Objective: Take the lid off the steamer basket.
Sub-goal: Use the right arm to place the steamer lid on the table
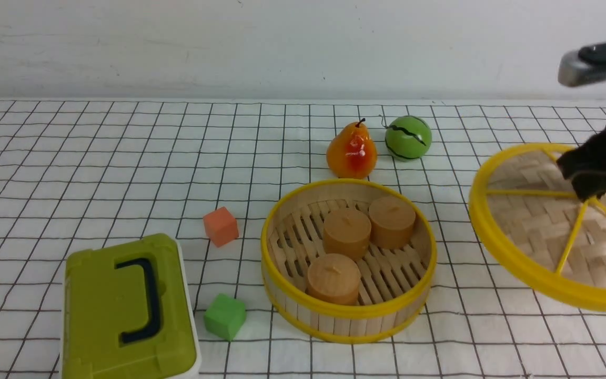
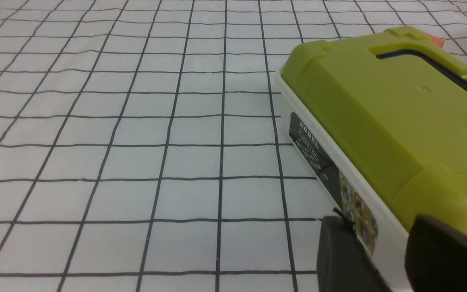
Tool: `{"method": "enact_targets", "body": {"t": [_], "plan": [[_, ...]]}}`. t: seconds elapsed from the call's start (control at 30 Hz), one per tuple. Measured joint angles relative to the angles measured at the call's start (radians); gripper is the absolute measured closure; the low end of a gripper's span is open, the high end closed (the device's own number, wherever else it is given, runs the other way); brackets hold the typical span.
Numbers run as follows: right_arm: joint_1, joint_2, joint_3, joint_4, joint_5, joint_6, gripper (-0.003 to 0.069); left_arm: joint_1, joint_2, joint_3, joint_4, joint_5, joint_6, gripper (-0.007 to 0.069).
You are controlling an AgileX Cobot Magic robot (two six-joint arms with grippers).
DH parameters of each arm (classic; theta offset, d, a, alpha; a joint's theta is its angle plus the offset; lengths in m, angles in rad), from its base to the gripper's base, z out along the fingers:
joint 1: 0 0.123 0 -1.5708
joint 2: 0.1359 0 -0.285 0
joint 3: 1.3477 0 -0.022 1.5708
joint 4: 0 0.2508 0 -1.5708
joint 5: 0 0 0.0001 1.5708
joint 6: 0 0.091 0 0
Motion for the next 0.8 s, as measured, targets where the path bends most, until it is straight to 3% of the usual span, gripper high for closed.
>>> {"method": "enact_targets", "body": {"t": [0.43,0.67,0.8], "plan": [[-0.006,0.228,0.059,0.018,-0.255,0.0,0.0555,0.0,0.0,0.0,0.0,0.0,0.0,0.0386],[-0.006,0.288,0.059,0.018,-0.287,0.004,0.0555,0.0,0.0,0.0,0.0,0.0,0.0,0.0386],[-0.006,0.305,0.059,0.018,-0.292,0.007,0.0504,0.0,0.0,0.0,0.0,0.0,0.0,0.0386]]}}
